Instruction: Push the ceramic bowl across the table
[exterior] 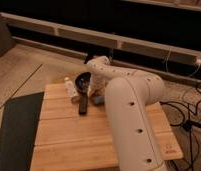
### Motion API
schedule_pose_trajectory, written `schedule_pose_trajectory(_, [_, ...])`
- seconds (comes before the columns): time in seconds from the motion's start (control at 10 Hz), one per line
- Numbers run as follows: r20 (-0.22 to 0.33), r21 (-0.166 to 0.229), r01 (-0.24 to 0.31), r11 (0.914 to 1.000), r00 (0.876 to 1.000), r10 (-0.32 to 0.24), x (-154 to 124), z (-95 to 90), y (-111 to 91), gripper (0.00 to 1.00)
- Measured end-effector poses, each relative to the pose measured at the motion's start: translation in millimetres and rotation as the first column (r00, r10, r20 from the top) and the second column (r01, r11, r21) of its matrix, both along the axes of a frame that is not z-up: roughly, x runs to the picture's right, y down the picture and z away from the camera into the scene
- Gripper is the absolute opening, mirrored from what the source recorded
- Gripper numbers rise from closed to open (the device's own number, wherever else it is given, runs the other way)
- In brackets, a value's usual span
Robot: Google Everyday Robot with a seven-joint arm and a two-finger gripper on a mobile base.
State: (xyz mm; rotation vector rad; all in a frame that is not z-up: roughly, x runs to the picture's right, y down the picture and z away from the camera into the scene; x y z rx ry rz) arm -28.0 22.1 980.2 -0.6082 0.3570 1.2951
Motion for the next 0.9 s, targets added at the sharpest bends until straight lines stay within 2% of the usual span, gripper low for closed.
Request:
schedule_pose_trajectory(0.1, [0.041, 0.059, 0.025, 0.9979, 0.999, -0.028, -14, 5.6, -20, 0.65])
schedule_pose_trajectory(0.2, [0.07, 0.092, 0.037, 0.9951, 0.997, -0.044, -24, 6.7, -30, 0.65])
schedule_pose_trajectory(0.3, [0.104, 0.134, 0.051, 0.9897, 0.992, -0.065, -37, 5.7, -43, 0.65])
schedule_pose_trajectory(0.4, [0.133, 0.18, 0.079, 0.9805, 0.986, -0.104, -50, 5.1, -54, 0.65])
schedule_pose_trajectory(0.7, [0.158, 0.232, 0.093, 0.9683, 0.979, -0.132, -56, 0.7, -61, 0.65])
schedule_pose_trajectory(0.9, [0.144, 0.234, 0.068, 0.9697, 0.984, -0.104, -50, -7.8, -58, 0.65])
